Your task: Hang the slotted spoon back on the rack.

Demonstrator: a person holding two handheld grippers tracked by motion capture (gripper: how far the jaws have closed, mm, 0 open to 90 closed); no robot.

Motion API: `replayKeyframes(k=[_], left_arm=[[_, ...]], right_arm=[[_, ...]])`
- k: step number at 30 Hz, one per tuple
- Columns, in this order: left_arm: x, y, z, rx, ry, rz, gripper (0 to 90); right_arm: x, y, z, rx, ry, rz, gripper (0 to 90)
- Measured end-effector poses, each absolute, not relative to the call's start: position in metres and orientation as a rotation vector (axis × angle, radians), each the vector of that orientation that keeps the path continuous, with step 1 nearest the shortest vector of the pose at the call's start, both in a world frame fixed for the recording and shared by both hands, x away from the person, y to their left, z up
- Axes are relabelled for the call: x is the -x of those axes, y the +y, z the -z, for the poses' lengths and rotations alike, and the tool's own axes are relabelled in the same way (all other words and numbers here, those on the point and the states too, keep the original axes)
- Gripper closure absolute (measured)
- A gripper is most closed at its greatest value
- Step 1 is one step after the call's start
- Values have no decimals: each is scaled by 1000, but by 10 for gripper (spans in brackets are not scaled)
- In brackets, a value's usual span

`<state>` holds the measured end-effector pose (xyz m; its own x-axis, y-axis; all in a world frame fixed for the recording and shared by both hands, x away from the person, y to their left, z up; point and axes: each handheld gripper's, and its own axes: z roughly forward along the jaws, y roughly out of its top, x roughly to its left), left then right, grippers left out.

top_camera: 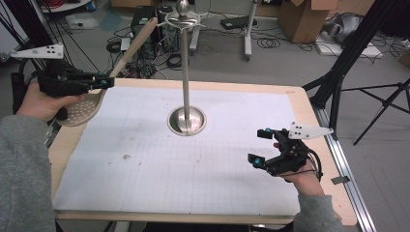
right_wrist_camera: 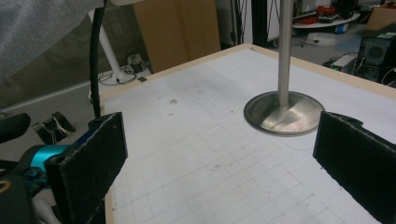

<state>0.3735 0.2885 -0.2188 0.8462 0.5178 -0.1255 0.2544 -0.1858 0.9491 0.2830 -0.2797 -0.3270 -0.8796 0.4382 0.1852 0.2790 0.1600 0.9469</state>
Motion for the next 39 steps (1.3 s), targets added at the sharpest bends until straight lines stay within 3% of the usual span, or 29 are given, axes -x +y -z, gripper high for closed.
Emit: replayKeyframes(k=[39], left_arm=[[-392,242,239,-1870,621,-228,781]], right_arm=[[-282,-280,326,-724,2288,-1828,15]])
